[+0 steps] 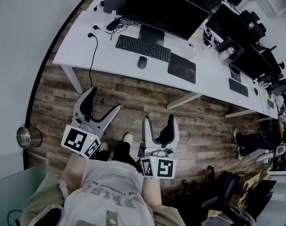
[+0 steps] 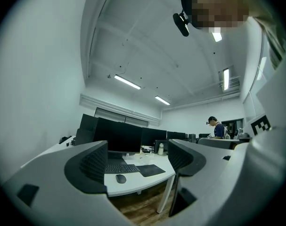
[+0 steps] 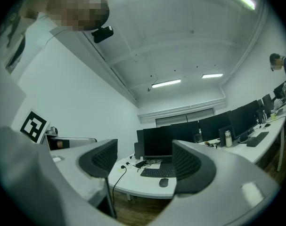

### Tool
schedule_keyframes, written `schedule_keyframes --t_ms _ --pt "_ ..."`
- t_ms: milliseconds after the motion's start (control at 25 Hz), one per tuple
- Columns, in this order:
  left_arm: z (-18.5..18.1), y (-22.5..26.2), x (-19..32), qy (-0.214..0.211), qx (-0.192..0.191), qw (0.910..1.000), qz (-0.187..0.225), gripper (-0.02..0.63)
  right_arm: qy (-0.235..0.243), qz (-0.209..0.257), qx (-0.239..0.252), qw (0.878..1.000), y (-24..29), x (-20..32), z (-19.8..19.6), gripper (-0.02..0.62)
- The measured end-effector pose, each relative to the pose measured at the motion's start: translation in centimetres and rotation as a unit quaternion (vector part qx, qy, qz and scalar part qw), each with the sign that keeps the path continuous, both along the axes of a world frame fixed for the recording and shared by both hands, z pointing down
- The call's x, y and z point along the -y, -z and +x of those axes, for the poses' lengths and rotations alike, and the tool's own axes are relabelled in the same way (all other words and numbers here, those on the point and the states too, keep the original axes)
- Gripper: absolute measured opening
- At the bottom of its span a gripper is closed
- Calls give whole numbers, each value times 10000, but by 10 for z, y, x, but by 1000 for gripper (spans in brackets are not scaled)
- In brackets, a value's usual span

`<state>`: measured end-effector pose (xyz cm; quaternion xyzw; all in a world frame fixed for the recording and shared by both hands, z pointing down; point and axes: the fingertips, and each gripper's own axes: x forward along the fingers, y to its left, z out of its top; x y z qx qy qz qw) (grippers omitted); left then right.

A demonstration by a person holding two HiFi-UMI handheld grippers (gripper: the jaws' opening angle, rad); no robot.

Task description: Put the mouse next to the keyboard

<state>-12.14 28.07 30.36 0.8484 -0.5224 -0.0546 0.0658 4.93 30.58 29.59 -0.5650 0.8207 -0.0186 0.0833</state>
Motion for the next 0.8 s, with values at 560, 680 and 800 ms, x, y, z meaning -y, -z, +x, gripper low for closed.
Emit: schedule_keyframes --t_ms 560,680,800 --pt "62 -26 96 329 317 9985 -286 410 576 -241 -46 9980 -21 117 55 353" --pt "72 -34 110 423 386 9977 -366 411 737 -294 -43 9968 -29 138 61 353" --pt "77 -43 121 480 450 9968 -455 411 837 -371 -17 9958 -37 157 64 353"
